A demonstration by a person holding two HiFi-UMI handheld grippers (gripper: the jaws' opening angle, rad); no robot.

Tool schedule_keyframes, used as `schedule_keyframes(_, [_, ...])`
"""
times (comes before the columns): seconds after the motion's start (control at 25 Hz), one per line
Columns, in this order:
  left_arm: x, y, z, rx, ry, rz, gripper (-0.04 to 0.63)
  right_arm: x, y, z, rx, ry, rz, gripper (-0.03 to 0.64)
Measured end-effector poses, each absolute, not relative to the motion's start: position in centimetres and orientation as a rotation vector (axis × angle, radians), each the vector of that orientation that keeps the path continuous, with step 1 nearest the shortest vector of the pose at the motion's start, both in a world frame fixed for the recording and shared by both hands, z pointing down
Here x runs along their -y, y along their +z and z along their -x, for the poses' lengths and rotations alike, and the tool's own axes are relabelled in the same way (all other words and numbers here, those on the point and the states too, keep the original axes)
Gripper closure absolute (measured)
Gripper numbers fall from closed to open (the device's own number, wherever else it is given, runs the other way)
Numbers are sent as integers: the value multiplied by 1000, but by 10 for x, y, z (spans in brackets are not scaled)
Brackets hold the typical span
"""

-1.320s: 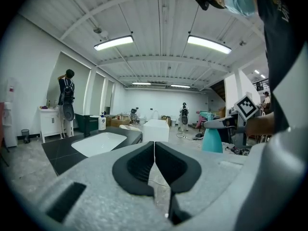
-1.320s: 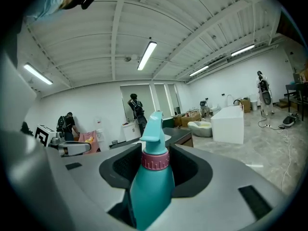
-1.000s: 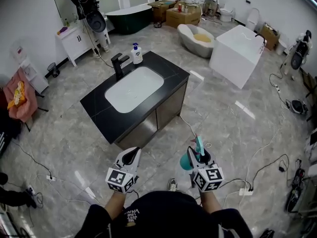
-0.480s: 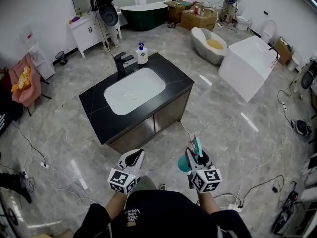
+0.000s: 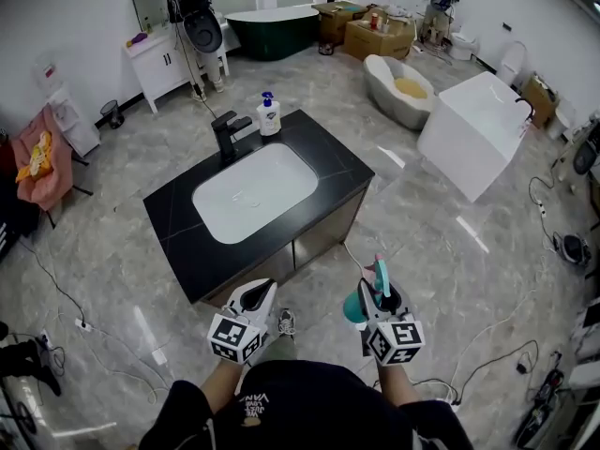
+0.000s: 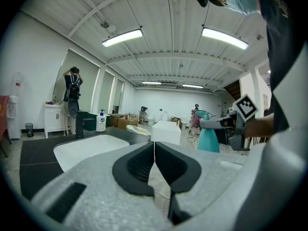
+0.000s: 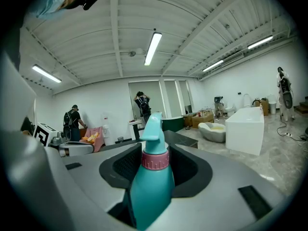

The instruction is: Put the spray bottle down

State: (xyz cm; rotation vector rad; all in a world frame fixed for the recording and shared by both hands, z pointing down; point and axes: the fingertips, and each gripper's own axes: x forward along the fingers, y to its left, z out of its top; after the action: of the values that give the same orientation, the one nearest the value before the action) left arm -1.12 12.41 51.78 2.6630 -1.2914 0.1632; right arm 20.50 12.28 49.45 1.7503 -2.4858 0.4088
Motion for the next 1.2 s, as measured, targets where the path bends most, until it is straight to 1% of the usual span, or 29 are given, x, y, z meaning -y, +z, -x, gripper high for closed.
schedule_keyframes(0.6, [45, 517, 37, 1164, 187, -2726, 575, 35, 489, -173, 2423, 379, -1841, 433])
schedule_keyframes(1.2, [123, 525, 53, 1152, 222, -2712, 575, 141, 493, -162, 2414, 302, -1837, 433])
